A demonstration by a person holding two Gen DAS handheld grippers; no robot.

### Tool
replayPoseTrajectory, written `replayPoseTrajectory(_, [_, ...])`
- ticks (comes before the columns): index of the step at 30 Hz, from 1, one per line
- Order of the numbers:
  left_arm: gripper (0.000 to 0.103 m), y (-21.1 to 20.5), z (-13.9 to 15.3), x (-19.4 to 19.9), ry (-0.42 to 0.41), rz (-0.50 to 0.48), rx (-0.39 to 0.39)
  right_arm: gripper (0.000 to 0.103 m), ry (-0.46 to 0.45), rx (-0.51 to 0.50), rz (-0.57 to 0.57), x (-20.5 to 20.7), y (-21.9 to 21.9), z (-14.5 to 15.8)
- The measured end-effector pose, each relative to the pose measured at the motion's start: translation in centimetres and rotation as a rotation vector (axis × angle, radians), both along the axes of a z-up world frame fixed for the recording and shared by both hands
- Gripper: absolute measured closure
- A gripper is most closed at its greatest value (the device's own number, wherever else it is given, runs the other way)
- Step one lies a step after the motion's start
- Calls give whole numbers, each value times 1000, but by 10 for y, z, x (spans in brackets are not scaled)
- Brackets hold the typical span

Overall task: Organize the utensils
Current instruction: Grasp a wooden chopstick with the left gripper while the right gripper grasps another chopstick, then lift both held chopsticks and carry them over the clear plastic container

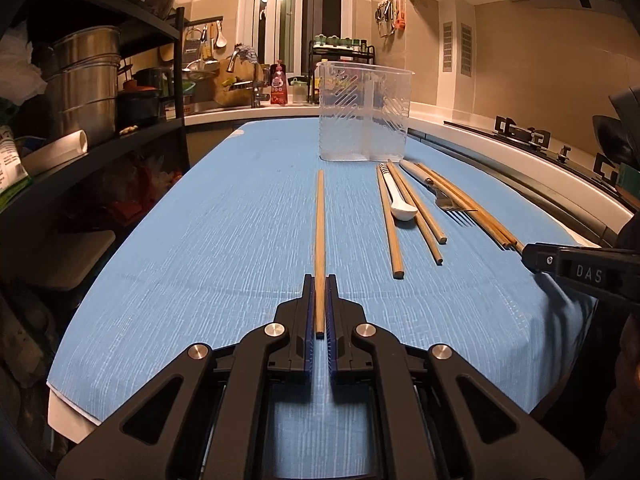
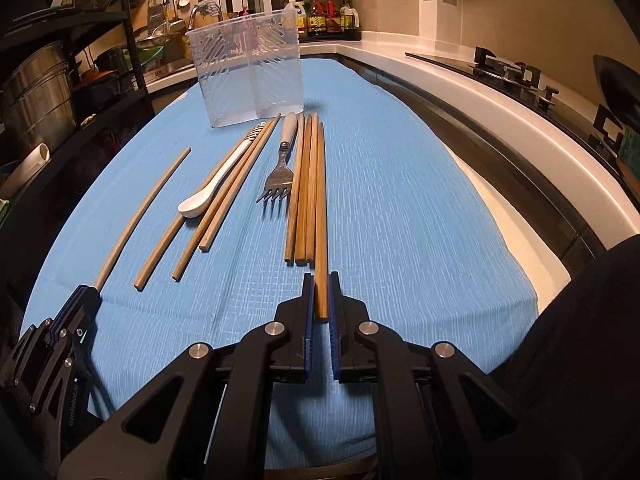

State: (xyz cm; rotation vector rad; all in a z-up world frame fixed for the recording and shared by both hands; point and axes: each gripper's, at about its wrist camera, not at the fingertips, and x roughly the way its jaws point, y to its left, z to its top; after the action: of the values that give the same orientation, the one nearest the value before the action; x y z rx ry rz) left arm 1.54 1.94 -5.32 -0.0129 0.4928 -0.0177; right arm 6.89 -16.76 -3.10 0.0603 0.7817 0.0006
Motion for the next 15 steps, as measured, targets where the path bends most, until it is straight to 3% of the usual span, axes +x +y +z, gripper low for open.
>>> replayPoseTrajectory(9, [98,-3,2,3,7,-5,13,96,-11,-4,2,-1,0,1])
replayPoseTrajectory(15, [98,2,22,-5,-24,-8,6,96,-86,-17,-1,-14,-4,20])
